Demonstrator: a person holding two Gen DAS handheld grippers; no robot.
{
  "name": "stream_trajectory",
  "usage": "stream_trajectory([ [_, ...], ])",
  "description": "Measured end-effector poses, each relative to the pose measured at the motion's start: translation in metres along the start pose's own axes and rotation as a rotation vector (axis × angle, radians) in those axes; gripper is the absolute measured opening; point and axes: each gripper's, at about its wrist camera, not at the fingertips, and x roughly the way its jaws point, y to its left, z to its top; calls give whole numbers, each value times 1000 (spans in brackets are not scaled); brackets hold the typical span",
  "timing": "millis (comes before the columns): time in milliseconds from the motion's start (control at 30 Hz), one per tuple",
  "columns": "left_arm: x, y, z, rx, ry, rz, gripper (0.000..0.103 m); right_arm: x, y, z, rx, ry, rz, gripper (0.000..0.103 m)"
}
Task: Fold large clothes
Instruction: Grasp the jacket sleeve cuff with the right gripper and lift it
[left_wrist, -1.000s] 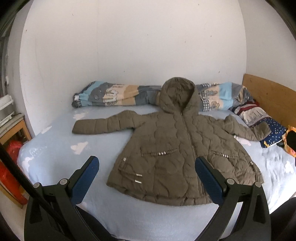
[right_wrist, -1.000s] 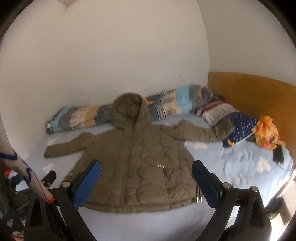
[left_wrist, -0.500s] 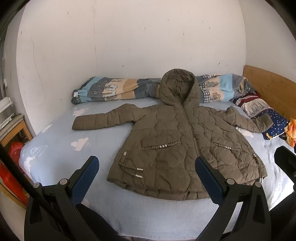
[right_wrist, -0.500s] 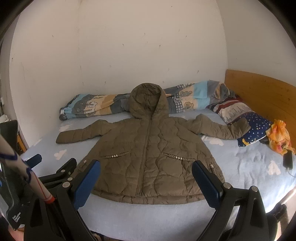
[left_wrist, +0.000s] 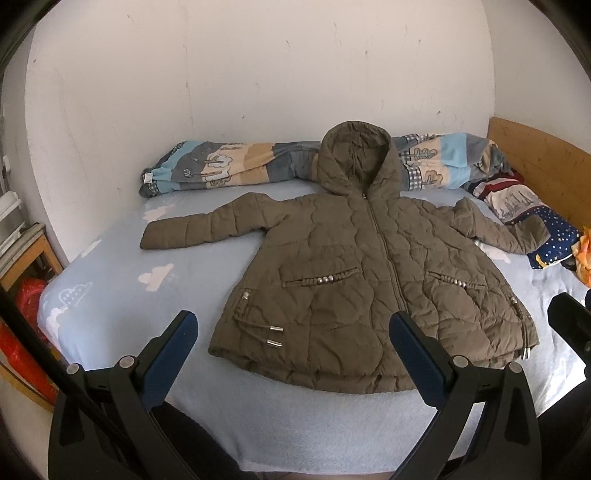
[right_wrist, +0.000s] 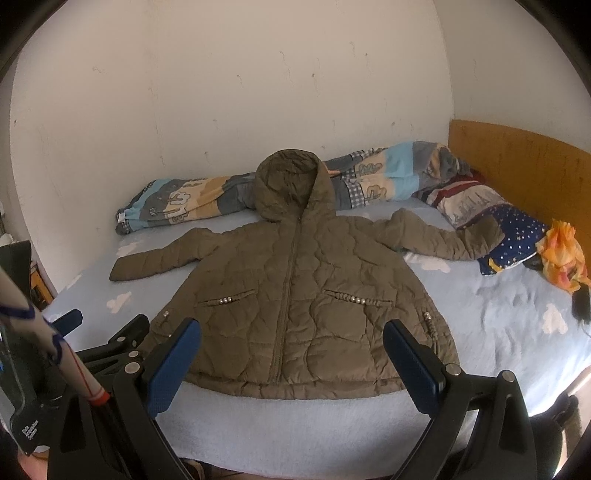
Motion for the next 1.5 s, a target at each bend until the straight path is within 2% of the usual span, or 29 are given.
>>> stream_trajectory([
  [100,7,-5,1,10,4,-2,103,8,-3,2,11,13,-8,101],
  [267,24,-16,-2,33,53,-16,103,20,-11,-2,16,41,-19,101],
  [333,32,-20,8,60,45,-10,103,31,-19,1,28,61,-17,101],
  [433,45,-23,42,73,-4,-16,103,48,-42,10,91,85,0,101],
  [567,95,-44,102,132,-20,7,103,72,-80,37,150,78,-30,101],
  [667,150,-62,132,117,56,-3,103,90,-113,62,191,59,-55,101],
  [767,206,-70,130,62,147,5,103,113,-143,78,239,77,-80,101],
  [800,227,-71,119,48,184,0,103,124,-155,82,249,87,-93,101],
  [867,256,-76,108,90,277,23,103,143,-182,88,268,109,-117,100],
  [933,272,-77,108,104,332,-3,103,157,-212,89,307,124,-138,98],
  [1033,273,-73,111,134,294,38,103,184,-282,91,424,137,-185,95],
  [1067,273,-72,113,137,288,35,103,190,-298,89,457,144,-196,90],
  [1200,269,-70,117,145,264,18,103,217,-384,93,574,157,-282,81],
  [1300,269,-75,118,158,260,8,103,230,-429,98,613,138,-331,80],
  [1333,270,-76,117,164,264,8,103,238,-445,102,614,140,-371,80],
  [1400,274,-78,117,173,266,16,103,252,-469,109,602,146,-397,77],
  [1500,281,-77,116,179,277,24,103,272,-502,110,656,155,-398,66],
])
